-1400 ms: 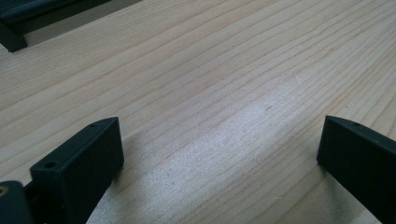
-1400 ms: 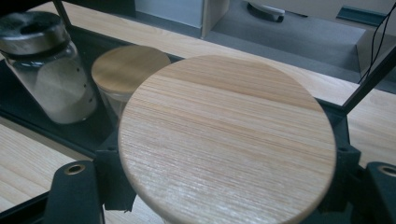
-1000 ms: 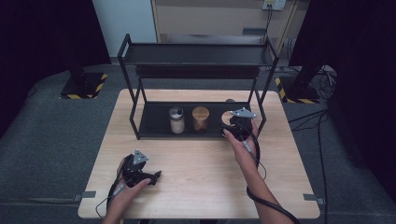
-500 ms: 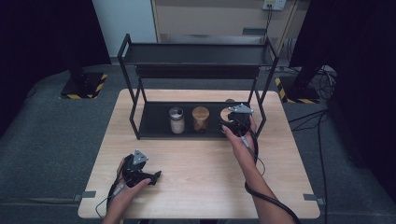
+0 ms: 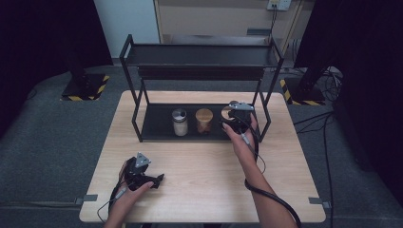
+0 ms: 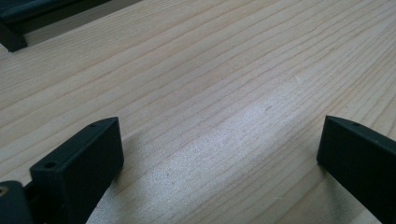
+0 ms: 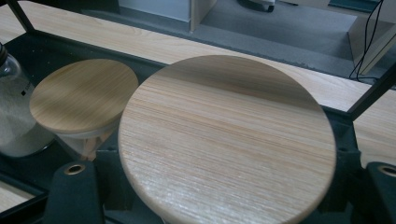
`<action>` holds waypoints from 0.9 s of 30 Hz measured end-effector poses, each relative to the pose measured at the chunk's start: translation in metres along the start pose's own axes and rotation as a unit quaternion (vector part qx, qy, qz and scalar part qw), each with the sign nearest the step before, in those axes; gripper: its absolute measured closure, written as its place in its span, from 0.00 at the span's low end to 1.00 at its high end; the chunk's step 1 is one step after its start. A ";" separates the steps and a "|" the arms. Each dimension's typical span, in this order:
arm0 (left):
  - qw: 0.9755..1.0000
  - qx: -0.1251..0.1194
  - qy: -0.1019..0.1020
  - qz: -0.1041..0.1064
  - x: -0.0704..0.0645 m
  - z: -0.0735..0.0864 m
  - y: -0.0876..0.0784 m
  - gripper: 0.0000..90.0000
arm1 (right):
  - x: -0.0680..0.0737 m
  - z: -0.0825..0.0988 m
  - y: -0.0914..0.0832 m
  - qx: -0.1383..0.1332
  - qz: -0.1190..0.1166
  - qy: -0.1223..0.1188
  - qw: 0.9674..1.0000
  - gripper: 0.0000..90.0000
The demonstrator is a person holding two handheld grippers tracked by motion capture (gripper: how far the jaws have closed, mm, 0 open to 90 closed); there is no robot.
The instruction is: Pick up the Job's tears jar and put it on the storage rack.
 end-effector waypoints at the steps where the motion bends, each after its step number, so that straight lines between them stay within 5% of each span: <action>1: 1.000 0.000 0.000 0.000 0.000 0.000 0.000 0.00 | 0.000 -0.001 0.001 0.001 0.000 0.001 1.000 0.29; 27: 1.000 0.000 0.001 0.001 0.000 0.000 0.000 0.00 | -0.005 0.000 0.031 0.017 0.000 0.012 1.000 0.29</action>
Point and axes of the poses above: each handheld gripper's, and its own axes: y roughly forward along the jaws, z roughly out of its underside, x roughly to its left, the point moved 7 cm from there along y, roughly forward along the jaws, and after that the axes turned 13 degrees about x, right-handed, at the moved point
